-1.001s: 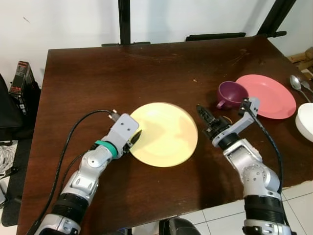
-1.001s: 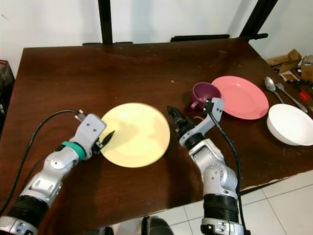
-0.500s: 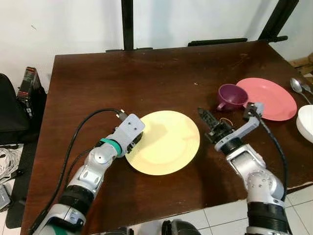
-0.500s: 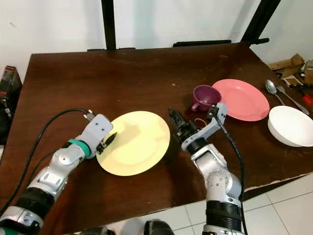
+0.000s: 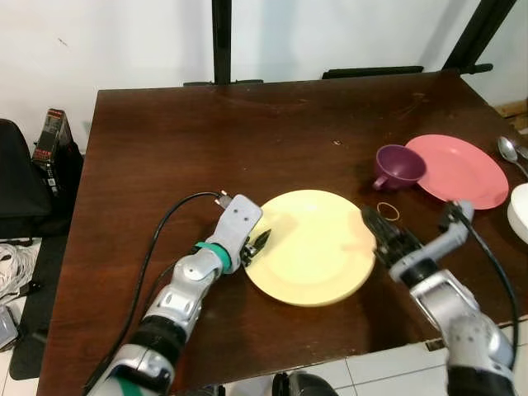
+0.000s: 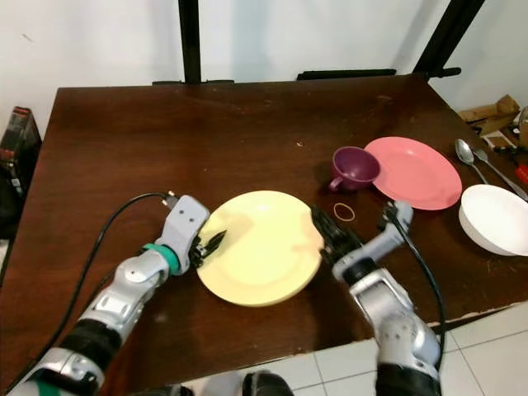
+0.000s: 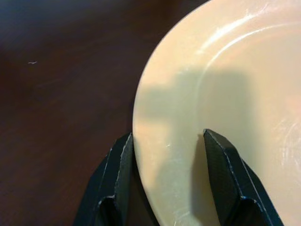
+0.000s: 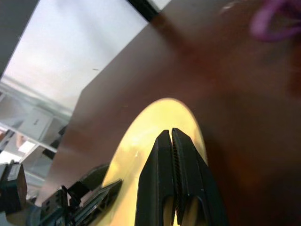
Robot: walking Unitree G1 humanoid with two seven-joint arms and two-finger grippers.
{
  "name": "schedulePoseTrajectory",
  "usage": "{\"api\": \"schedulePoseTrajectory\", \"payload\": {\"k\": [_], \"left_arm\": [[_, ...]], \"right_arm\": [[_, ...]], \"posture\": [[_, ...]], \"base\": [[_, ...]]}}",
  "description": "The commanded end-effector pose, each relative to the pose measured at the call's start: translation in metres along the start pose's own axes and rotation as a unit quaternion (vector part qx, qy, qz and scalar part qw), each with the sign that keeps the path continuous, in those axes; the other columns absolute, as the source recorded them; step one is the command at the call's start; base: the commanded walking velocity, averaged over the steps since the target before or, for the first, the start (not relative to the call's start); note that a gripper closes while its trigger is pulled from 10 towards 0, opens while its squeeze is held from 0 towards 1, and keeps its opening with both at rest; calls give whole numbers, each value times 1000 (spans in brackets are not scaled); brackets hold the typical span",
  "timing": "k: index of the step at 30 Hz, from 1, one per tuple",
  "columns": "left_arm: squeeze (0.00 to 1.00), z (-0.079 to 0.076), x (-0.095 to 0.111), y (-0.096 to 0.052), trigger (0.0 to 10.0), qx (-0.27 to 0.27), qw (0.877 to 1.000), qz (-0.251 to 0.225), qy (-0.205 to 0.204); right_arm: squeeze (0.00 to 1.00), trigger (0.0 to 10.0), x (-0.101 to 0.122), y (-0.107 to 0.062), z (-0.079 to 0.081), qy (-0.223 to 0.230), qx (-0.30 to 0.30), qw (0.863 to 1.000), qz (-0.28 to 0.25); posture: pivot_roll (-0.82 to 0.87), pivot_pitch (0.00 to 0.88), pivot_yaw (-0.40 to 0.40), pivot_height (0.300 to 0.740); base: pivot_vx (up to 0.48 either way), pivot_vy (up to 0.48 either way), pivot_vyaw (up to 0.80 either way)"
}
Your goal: Setting the table
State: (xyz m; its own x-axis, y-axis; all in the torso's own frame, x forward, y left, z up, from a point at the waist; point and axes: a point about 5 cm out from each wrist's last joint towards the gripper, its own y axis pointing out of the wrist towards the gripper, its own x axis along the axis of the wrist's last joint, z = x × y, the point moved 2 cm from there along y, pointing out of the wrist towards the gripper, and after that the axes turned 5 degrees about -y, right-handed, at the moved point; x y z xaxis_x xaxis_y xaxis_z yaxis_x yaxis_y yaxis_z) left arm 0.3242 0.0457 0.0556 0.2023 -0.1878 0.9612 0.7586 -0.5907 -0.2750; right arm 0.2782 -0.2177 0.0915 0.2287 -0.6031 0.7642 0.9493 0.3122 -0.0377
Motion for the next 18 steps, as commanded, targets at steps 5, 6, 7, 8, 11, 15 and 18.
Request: {"api": "schedulePoseTrajectory", "payload": {"k": [5,6,7,8,11,15,18], "left_arm": [[0,-16,-43,-3,10000,-19,995,87,-34],[0,-16,-43,-3,10000,-19,995,87,-34],[0,-17,-43,-2,10000,-21,995,85,-49],[0,-17,-43,-2,10000,-26,995,83,-59],[0,-18,-43,-2,10000,-32,994,80,-66],[0,-19,-44,-1,10000,-36,995,82,-51],[0,-19,-44,-1,10000,-37,995,83,-44]], "right_arm": [[0,10000,-7,-12,-7,16,-6,1000,17],[0,10000,-7,-12,-7,16,-6,1000,17],[0,10000,-10,-17,-10,18,-9,999,25],[0,10000,-16,-22,-13,20,-17,999,32],[0,10000,-22,-25,-15,14,-29,999,36],[0,10000,-12,-22,-12,3,-26,999,19],[0,10000,-6,-21,-12,1,-24,1000,11]], "posture": [[-83,11,-25,740],[-83,11,-25,740],[-86,12,-22,740],[-93,18,-15,740],[-93,19,-13,740],[-92,21,-13,740],[-92,21,-13,740]], "base": [[0,0,0],[0,0,0],[0,0,0],[0,0,0],[0,0,0],[0,0,0],[0,0,0]]}}
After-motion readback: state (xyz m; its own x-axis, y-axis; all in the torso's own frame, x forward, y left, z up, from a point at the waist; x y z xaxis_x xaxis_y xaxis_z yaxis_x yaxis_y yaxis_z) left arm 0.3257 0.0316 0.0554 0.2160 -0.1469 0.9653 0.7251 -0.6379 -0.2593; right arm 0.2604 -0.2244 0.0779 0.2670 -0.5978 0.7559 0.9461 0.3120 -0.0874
